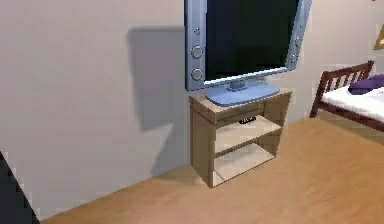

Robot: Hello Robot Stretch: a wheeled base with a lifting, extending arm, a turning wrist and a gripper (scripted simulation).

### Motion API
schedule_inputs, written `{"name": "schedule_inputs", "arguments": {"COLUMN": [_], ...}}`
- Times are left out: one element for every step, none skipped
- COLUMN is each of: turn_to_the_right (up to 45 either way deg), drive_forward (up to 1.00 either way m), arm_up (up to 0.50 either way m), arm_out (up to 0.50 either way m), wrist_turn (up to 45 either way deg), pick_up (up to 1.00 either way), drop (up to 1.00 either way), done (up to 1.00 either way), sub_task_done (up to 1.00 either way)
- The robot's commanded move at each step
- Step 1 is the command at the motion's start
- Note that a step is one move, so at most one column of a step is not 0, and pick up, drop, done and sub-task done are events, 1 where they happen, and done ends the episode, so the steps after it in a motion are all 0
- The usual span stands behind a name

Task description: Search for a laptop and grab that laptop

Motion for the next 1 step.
{"name": "schedule_inputs", "arguments": {"turn_to_the_right": [45.0], "drive_forward": [0.0], "arm_up": [0.0], "arm_out": [0.0], "wrist_turn": [0.0], "pick_up": [0.0], "drop": [0.0], "done": [0.0], "sub_task_done": [0.0]}}
